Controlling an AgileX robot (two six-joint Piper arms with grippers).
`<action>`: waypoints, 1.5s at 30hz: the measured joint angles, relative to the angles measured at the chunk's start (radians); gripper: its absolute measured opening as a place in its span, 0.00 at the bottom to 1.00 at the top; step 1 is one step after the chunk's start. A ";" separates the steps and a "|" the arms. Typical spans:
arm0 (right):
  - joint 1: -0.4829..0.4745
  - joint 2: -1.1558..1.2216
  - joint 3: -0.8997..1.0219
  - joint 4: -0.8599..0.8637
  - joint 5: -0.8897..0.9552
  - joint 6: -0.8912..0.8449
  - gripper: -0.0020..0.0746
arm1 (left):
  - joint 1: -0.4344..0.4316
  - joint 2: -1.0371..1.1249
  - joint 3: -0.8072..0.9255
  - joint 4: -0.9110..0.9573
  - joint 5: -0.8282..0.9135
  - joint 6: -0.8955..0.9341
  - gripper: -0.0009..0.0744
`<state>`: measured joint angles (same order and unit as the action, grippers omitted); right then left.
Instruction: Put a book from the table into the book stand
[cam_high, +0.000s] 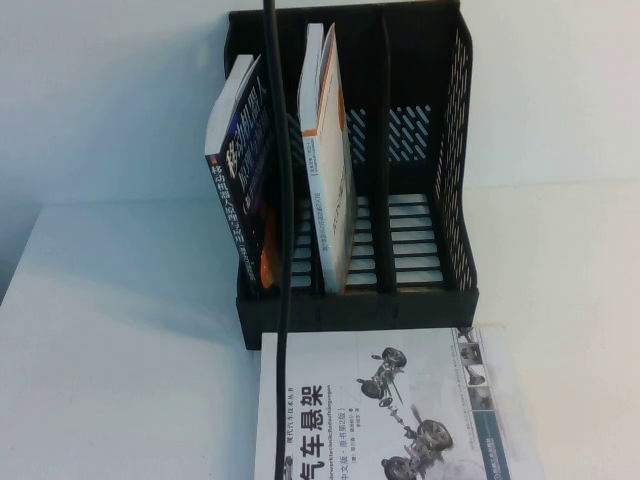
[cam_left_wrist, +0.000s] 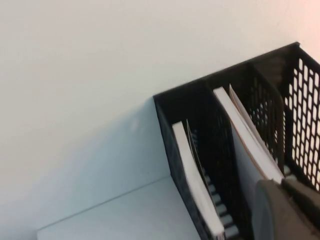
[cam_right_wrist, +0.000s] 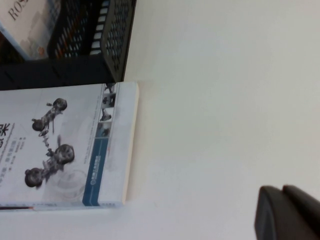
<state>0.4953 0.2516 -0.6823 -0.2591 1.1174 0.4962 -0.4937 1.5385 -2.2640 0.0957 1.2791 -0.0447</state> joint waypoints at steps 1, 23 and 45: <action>0.000 0.000 0.000 -0.012 -0.005 -0.001 0.02 | 0.000 -0.029 0.033 -0.001 0.000 0.004 0.01; 0.000 0.000 0.182 -0.063 -0.179 -0.005 0.02 | 0.015 -0.844 1.525 -0.008 -0.963 -0.114 0.01; 0.000 0.000 0.198 -0.038 -0.177 0.000 0.02 | 0.551 -1.343 1.902 -0.025 -1.078 -0.160 0.01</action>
<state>0.4953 0.2516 -0.4839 -0.2971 0.9406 0.4957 0.0570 0.1959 -0.3624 0.0703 0.2011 -0.2047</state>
